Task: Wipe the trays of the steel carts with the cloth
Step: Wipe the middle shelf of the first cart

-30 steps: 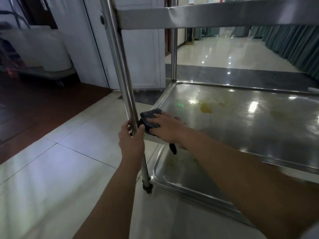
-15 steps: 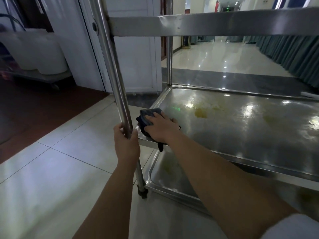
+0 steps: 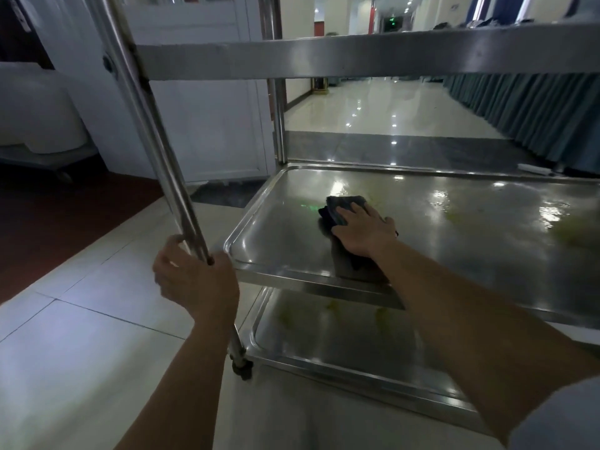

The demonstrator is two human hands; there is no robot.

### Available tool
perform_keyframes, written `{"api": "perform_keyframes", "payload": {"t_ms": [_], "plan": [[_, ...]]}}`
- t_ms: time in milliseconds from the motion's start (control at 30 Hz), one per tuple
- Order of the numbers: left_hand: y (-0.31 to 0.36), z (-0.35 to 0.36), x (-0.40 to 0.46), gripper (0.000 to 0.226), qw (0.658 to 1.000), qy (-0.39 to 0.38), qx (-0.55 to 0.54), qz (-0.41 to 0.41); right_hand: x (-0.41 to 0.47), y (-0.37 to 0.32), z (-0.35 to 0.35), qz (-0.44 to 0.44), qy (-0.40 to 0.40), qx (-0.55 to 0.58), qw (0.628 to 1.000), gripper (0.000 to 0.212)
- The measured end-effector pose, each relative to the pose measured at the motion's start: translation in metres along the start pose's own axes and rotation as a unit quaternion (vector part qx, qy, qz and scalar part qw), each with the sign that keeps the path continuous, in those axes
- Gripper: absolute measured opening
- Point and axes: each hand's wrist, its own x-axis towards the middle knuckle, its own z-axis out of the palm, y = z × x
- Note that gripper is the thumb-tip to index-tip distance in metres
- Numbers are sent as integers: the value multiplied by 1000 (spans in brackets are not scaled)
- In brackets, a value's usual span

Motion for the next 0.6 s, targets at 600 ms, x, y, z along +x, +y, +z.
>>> {"api": "perform_keyframes", "payload": {"t_ms": [600], "plan": [[74, 77, -186, 66, 824, -336, 127, 439, -123, 270, -62, 220, 34, 10, 975, 63]]}}
